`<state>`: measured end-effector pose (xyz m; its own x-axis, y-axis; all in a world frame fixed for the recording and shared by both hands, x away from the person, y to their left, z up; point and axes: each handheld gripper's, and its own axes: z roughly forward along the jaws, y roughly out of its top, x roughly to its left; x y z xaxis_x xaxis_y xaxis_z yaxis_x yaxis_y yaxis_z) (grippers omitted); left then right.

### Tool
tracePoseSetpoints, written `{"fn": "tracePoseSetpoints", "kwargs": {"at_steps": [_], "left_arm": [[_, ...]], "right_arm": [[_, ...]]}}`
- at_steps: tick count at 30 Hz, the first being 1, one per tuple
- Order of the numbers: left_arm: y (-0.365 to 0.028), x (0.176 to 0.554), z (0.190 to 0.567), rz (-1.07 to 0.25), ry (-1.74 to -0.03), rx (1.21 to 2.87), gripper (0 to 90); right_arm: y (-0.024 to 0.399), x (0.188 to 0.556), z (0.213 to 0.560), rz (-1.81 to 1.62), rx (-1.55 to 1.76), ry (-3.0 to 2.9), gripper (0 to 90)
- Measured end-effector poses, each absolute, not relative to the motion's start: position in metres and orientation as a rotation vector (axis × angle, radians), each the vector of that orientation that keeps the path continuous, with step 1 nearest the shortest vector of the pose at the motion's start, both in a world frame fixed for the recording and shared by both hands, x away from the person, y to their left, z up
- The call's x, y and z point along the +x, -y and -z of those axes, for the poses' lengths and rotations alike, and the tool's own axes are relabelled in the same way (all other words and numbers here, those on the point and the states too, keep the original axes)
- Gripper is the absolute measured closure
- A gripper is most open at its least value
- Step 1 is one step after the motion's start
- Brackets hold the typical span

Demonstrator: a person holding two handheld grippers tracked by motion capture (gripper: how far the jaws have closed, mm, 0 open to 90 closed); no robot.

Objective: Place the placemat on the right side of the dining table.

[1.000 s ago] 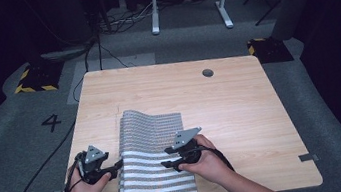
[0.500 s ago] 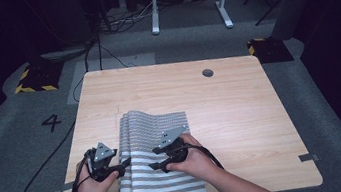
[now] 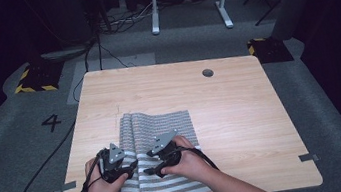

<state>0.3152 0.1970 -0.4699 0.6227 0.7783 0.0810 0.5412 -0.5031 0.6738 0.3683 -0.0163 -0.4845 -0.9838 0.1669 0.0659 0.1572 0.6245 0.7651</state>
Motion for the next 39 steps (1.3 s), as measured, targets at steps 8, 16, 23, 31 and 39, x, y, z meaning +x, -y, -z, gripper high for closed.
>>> {"fn": "tracePoseSetpoints", "kwargs": {"at_steps": [8,16,23,31,39], "left_arm": [[-0.184,0.316,0.465,-0.556,-1.052,2.242,32.1],[-0.182,0.315,0.465,-0.555,-1.055,2.229,35.7],[-0.178,0.315,0.461,-0.560,-1.055,2.256,38.9],[-0.195,0.320,0.467,-0.615,-1.196,2.257,28.0],[-0.193,0.328,0.482,-0.478,-1.223,2.259,29.3]], "right_arm": [[0.018,0.371,0.485,-1.346,0.287,-2.813,36.0],[0.019,0.372,0.484,-1.429,0.256,-2.787,36.2],[0.008,0.371,0.492,-1.363,0.189,-2.780,35.7],[0.015,0.375,0.490,-1.339,0.219,-2.774,32.5],[0.017,0.377,0.495,-1.309,0.256,-2.787,32.1]]}}
